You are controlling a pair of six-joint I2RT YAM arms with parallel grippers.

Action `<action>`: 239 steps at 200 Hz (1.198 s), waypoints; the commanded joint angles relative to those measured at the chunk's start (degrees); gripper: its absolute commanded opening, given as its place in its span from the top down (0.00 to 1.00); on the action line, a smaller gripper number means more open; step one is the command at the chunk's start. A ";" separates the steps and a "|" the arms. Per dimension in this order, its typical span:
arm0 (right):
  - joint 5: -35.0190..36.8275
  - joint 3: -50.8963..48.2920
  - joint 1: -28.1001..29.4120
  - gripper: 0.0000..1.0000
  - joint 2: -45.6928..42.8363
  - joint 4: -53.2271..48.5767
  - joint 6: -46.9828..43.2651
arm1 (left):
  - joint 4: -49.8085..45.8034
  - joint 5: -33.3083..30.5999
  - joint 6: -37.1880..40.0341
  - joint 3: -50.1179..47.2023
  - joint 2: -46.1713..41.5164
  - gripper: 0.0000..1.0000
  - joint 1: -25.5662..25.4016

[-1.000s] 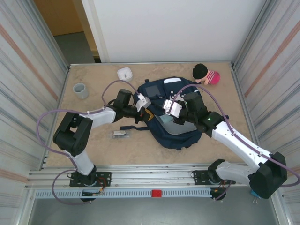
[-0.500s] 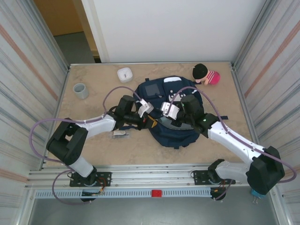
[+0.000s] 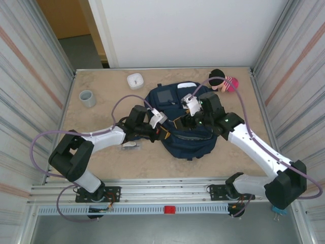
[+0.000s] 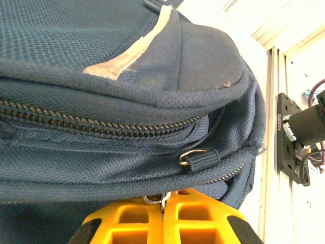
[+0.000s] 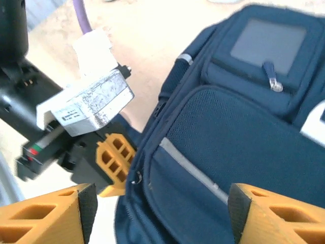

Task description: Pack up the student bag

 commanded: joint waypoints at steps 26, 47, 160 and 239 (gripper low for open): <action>-6.19 -6.39 -0.79 0.28 -5.34 -6.55 47.99 | -0.37 0.79 -1.29 0.12 -3.44 0.97 -0.15; -6.25 -11.65 -0.42 0.28 -9.50 -2.75 59.20 | -0.94 -1.34 -0.96 -0.22 -3.95 0.98 -0.07; -3.21 -26.33 -0.63 0.35 -5.88 29.80 82.67 | -2.80 0.47 0.30 0.09 -4.84 0.98 -0.16; 2.53 -29.05 -3.78 0.87 -6.46 34.39 83.29 | -8.03 1.24 3.65 0.70 -6.04 0.97 -1.86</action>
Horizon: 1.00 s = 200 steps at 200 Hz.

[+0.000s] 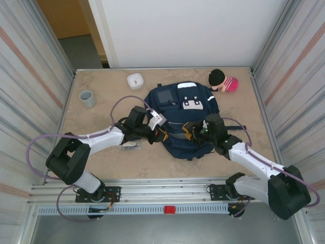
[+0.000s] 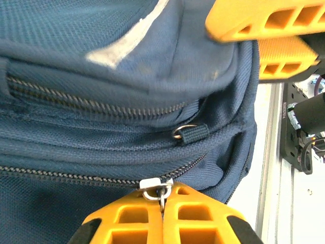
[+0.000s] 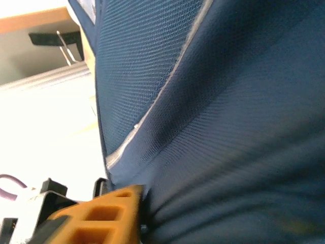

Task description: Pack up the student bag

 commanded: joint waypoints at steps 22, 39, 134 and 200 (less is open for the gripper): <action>5.67 0.66 0.76 0.91 -0.41 4.63 -0.32 | -2.38 5.32 1.44 0.89 -4.11 0.96 -2.41; 6.87 1.52 2.52 0.92 0.05 5.38 -0.85 | -3.67 6.01 1.60 1.15 -4.48 0.95 -3.33; -1.37 9.19 0.53 0.95 2.26 -6.50 -19.33 | -7.28 0.24 3.39 5.79 -6.97 0.50 -8.59; -23.47 18.56 -8.25 0.97 4.88 -24.28 -47.49 | -21.17 -17.58 36.17 8.16 -14.84 0.13 -7.81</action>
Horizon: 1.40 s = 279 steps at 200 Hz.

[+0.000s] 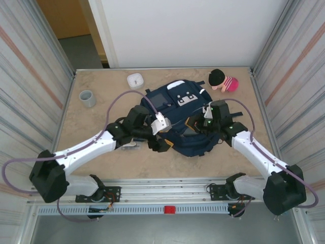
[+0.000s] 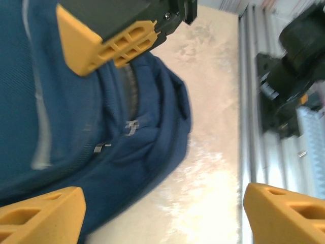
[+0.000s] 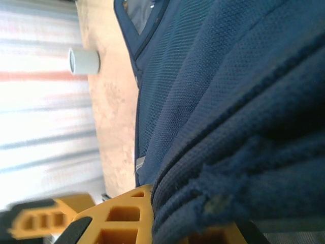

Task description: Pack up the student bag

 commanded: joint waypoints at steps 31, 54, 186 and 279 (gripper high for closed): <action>-16.81 5.69 -1.86 0.97 3.23 -5.01 -14.99 | -1.44 -13.88 23.65 4.44 6.16 0.08 1.01; -18.42 6.73 -1.93 0.97 3.88 -5.74 -16.08 | 2.40 -12.30 24.75 7.37 11.73 0.07 1.03; 13.23 9.62 -1.02 0.52 -11.44 -30.92 -28.00 | -1.63 12.97 8.81 12.45 18.84 1.00 7.88; 19.93 7.48 19.67 0.53 -3.02 -20.75 -31.22 | -5.39 18.08 6.36 14.25 20.09 1.00 10.06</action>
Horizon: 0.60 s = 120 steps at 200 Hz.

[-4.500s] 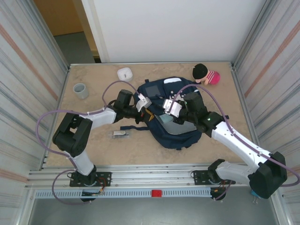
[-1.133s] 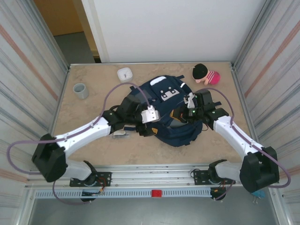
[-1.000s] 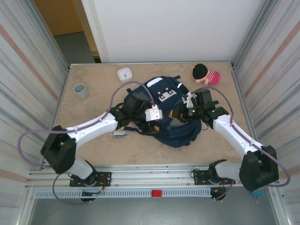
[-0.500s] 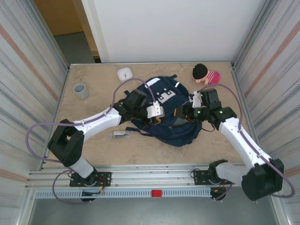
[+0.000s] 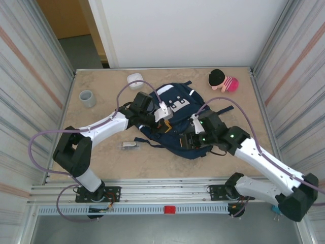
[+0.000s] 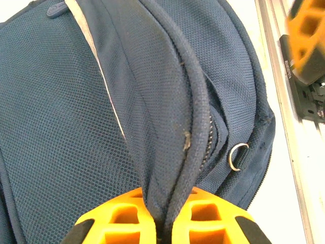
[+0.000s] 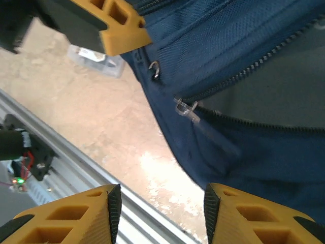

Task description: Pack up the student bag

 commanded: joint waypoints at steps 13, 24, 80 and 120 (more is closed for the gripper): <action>3.46 1.22 0.58 0.53 4.88 4.03 -3.53 | -2.35 5.70 -3.01 2.37 -0.08 1.00 0.55; 4.14 1.64 0.57 0.53 5.89 4.16 -4.14 | -2.28 5.70 -2.87 2.35 -0.13 1.00 0.62; 2.00 2.57 0.29 0.56 6.88 3.82 -5.34 | -1.65 5.83 -2.81 2.60 -0.08 1.00 0.92; -8.46 -0.04 -6.22 0.49 2.52 0.40 -2.70 | -1.49 6.03 -2.79 2.37 0.09 1.00 1.36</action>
